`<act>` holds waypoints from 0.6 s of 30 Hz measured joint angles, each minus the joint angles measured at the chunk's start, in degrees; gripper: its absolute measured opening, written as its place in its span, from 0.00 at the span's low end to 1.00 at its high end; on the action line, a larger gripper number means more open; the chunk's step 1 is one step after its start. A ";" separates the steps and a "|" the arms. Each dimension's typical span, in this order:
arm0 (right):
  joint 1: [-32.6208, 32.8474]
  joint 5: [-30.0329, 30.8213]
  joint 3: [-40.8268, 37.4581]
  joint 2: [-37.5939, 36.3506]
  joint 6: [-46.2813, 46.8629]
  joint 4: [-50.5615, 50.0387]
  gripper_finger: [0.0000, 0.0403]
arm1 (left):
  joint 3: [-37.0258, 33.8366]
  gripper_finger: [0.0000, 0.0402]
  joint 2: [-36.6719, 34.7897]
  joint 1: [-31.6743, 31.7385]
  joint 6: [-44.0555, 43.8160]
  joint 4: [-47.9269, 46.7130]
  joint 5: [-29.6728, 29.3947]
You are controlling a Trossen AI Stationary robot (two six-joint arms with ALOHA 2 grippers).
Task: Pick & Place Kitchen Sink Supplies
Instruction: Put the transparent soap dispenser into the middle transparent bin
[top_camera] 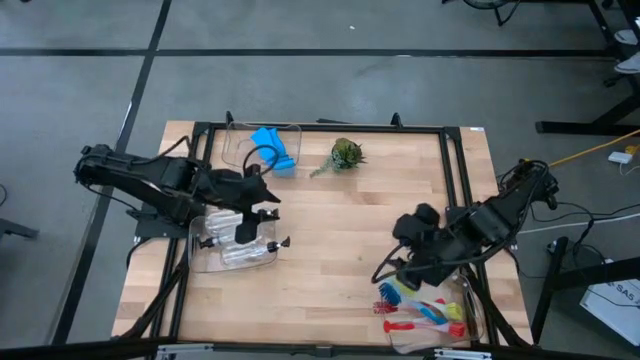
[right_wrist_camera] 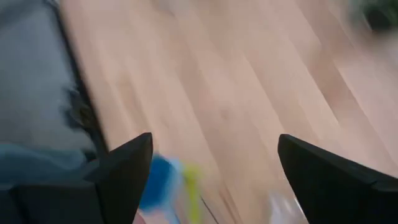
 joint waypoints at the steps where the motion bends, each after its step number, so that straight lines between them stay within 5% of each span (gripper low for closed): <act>1: 0.04 -1.26 0.04 0.00 2.03 -3.29 0.85 | 0.16 0.49 0.02 0.02 0.82 1.11 0.00; 4: 0.25 -4.97 0.08 -0.03 7.54 -11.56 0.85 | 0.26 0.49 0.02 0.02 2.84 4.00 0.00; 18: 0.50 -19.82 -13.49 -1.15 8.95 -11.72 0.85 | 0.26 0.49 0.42 -0.09 3.43 4.54 0.33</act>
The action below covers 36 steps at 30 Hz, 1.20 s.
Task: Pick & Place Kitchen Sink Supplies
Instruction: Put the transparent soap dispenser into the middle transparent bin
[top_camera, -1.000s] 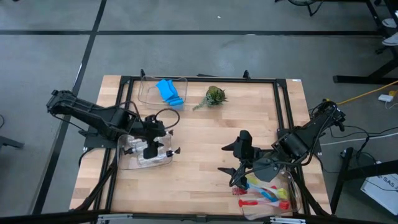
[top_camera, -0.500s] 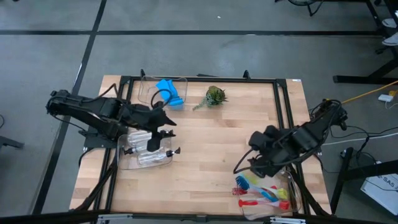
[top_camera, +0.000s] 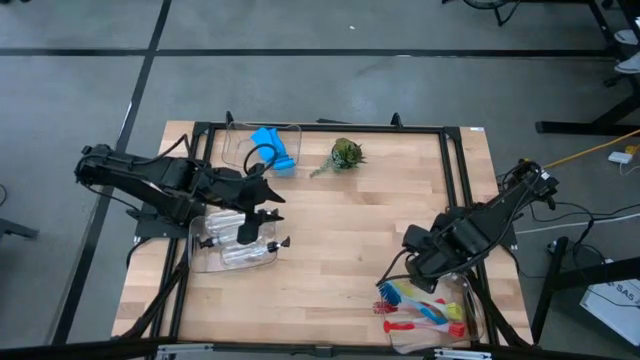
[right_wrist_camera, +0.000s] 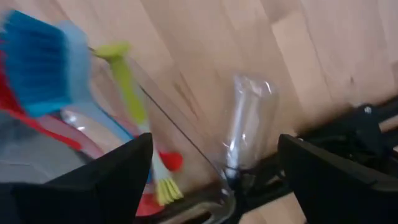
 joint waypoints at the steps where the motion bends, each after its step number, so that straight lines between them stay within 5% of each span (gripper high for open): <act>1: 0.00 -0.36 -1.31 -0.42 -0.08 0.14 0.85 | 0.00 0.49 0.00 0.00 0.00 0.02 -0.02; 7: -1.57 -0.43 -9.32 -6.56 0.94 0.16 0.85 | 0.00 0.49 0.00 0.52 -0.09 0.09 -0.37; 13: -2.49 2.42 -16.24 -19.25 11.86 -0.05 0.85 | 0.00 0.49 0.00 0.48 -0.38 0.10 -0.39; 18: -2.49 -6.32 -24.49 -25.27 17.74 5.08 0.85 | 0.00 0.49 0.00 0.50 -1.20 0.13 -0.48; 29: -2.49 -9.63 -38.08 -24.46 15.39 16.80 0.85 | 0.00 0.49 0.00 0.50 -1.18 0.19 -4.68; 36: -2.45 -9.88 -42.72 -21.63 5.88 22.18 0.85 | 0.00 0.49 0.00 0.49 -1.22 0.24 -5.01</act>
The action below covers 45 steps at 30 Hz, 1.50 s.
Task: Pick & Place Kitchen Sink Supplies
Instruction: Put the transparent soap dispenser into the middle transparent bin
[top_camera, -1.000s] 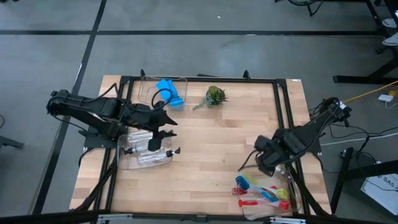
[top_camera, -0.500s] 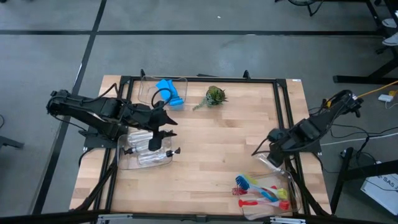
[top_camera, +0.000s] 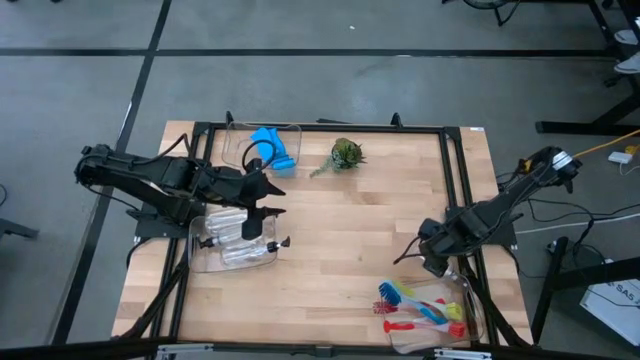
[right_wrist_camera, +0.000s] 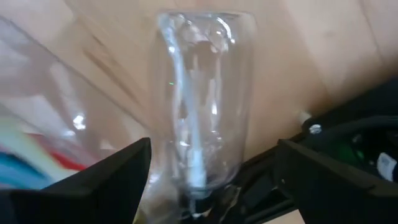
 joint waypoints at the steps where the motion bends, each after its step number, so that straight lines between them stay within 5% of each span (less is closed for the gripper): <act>1: 0.00 0.02 -0.43 0.62 -0.84 -0.02 0.85 | 0.00 0.49 0.00 0.01 -0.11 0.00 0.00; 17: -0.31 -1.73 -2.50 9.15 -11.97 4.98 0.85 | 0.00 0.49 0.00 0.00 -0.93 0.00 -0.11; 29: -7.36 -0.94 -2.37 12.55 -19.39 9.46 0.85 | 0.00 0.49 0.00 0.01 -1.49 0.26 -0.13; 37: -15.19 12.72 -2.46 12.69 -24.24 24.28 0.85 | 0.00 0.49 0.00 0.00 -1.45 2.25 -1.85; 45: -29.19 18.46 -2.13 12.85 -35.89 49.18 0.85 | 0.00 0.49 0.04 0.00 -1.42 3.32 -4.02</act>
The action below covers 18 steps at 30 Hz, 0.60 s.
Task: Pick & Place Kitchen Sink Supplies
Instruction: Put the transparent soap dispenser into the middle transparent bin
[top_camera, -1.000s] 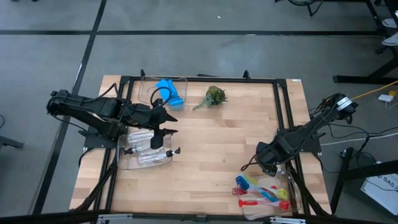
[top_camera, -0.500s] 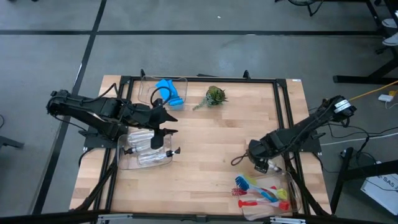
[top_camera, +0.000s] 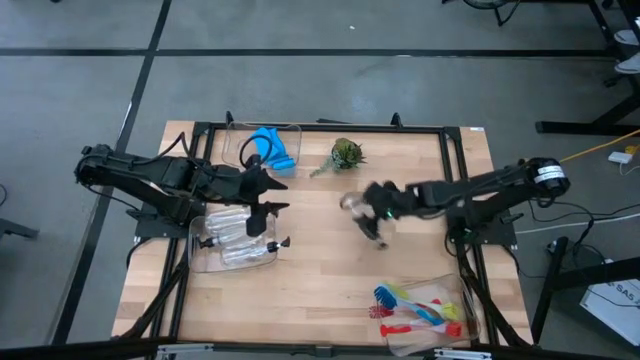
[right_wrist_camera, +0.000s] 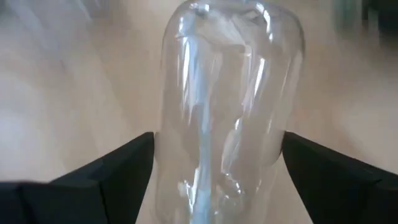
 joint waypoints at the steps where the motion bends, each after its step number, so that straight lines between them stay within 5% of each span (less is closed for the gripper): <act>1: -1.57 -0.10 0.44 0.00 -1.32 4.29 0.85 | 0.00 0.49 0.00 0.00 -0.06 0.02 -0.20; 4: -5.34 -2.81 3.29 -0.06 -4.66 14.48 0.85 | 0.00 0.49 0.00 0.01 -0.08 0.77 -0.44; 11: -7.60 -5.14 10.20 -0.09 -6.95 5.90 0.85 | 0.00 0.49 0.00 0.00 -0.08 2.37 -0.44; 18: -7.52 -11.97 10.45 -0.09 -2.58 14.60 0.85 | 0.00 0.49 0.00 0.00 -0.03 2.53 -0.48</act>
